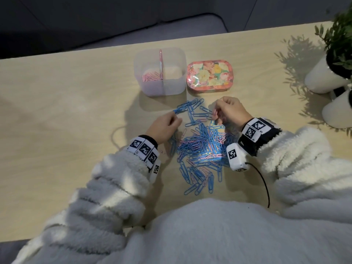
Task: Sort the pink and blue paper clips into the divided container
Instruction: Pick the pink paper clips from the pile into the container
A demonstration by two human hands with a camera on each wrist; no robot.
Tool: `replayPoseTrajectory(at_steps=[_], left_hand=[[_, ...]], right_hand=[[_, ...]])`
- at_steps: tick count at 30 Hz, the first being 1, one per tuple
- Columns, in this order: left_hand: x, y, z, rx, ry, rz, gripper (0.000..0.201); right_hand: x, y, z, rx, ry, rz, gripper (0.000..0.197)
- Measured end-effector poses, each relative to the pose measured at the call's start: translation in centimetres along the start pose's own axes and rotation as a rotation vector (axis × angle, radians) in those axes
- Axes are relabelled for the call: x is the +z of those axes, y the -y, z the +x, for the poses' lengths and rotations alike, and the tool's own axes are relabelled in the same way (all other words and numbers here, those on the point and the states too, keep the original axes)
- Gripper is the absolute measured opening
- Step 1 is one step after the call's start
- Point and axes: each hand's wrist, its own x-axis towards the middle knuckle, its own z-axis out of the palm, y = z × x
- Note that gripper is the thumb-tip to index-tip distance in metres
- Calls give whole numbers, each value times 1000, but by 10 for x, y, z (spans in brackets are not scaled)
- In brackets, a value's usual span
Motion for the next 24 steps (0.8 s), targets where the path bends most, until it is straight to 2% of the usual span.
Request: replayPoseTrajectory(at_steps=[3,5,7,8,11,15,17,20,22,24], left_hand=[[13,-5,-2,85,0,174,21],[20,-6,-4,116,-22,266,22],[25,-8,-6,128,-57,365,20],[27,-10,-7,122,-65,410,21],[29,-11,-7,54,-43,434,19],[26,-9,-13,44,-18,324,15],[16,-7,-16,-3,-51,177,12],[-5,4,-13,-128,-137,-96,1],[-16,12,-9,-206,-187,-211,15],[-20,16,-6,-267,-217,-287,23]], right_hand=[[2,-7,0,1,98,-77,19],[2,-10,4,-119,203,-445,18],[4,-11,5,-231,211,-860,12],[6,-11,5,-268,203,-970,9],[14,-4,2,-309,227,-1058,11],[22,-1,0,-232,311,-1167,14],[21,0,0,-253,290,-1122,13],[19,5,-5,-188,288,-712,14],[23,6,-10,-87,333,-390,17],[32,5,-10,14,350,-229,24]])
